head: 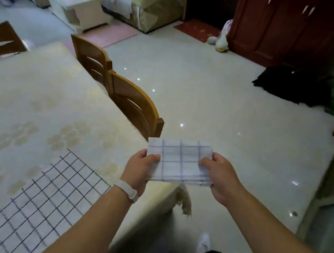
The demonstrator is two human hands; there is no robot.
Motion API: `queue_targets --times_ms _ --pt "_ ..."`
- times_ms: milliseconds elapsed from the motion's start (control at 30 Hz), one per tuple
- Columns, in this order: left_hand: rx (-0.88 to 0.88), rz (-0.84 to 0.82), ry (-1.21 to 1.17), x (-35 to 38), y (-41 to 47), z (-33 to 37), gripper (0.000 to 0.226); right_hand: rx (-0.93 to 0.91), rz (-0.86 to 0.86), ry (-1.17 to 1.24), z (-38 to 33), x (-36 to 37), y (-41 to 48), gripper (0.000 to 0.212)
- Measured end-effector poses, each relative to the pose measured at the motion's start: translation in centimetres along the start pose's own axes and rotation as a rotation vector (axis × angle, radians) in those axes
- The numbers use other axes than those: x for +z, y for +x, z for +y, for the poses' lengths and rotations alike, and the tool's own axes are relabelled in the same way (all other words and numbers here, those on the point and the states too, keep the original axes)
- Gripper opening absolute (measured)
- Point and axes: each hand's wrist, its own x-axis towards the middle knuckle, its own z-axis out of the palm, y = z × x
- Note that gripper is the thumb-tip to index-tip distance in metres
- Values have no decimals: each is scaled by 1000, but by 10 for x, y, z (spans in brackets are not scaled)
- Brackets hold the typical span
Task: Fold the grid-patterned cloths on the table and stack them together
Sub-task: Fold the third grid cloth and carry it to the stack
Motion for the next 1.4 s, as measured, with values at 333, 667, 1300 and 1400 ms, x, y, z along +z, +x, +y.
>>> queue_targets --times_ms 333,667,1300,1400 --pt "-24 -88 -33 178 41 17 22 -19 89 65 -42 -157 69 27" --pt "51 -177 52 258 91 42 10 -29 179 133 -66 -217 128 15" --pt "64 -54 -112 267 327 175 16 -75 65 -114 -218 -143 381 24" --pt "89 10 -109 257 346 197 9 -66 14 -99 -235 -122 406 29"
